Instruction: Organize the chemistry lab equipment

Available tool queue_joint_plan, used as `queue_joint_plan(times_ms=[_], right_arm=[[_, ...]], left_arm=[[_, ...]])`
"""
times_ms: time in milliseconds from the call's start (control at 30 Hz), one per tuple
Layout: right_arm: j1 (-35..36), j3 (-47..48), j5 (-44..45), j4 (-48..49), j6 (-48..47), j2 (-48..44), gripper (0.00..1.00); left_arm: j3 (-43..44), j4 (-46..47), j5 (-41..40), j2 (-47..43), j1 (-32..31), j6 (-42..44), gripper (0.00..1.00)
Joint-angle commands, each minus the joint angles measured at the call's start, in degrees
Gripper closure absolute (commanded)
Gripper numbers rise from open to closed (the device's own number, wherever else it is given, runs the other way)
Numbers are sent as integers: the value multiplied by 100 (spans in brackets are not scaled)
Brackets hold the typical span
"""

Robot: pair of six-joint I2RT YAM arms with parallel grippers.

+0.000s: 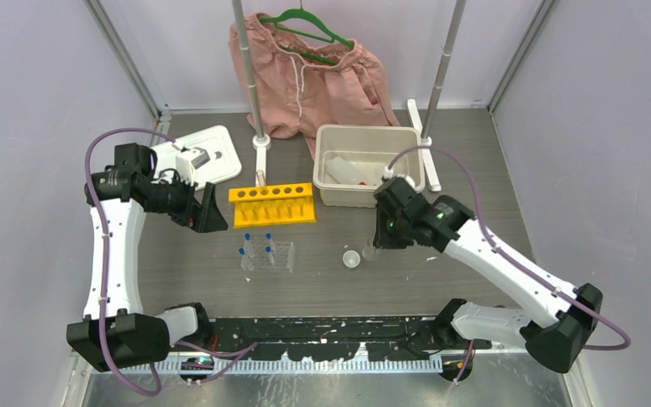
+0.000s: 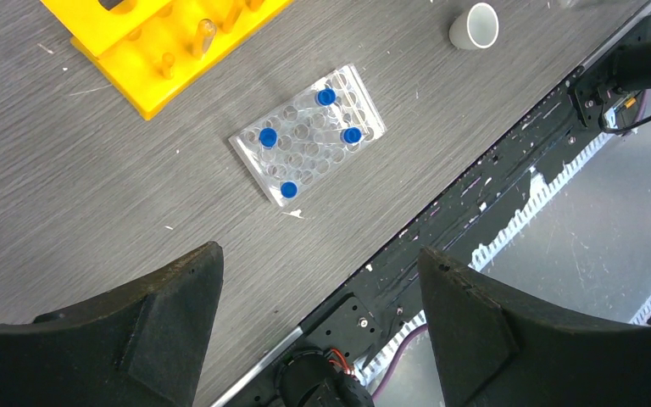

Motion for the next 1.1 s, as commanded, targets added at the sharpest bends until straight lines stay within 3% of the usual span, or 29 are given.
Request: queue_joint_plan(times_ms=[0,233,567,767,1067], right_arm=[[-307,1599,274,-535,-503,31,99],[-1164,3573,373,60,-1257,1685,99],[-1599,4660,945,2166,-1761,4146,99],[-1600,4589,1121,3177,-1832,4879,99],[-1595,4248,972,3697,-1912,5655,99]], left_arm=[[74,137,163,5,35,41,15],[97,126,175,-12,32,19,15],[40,181,246,73,34,-34,16],[6,247,237,42,31,-25,16],[-45,252,218,82,33,73,16]])
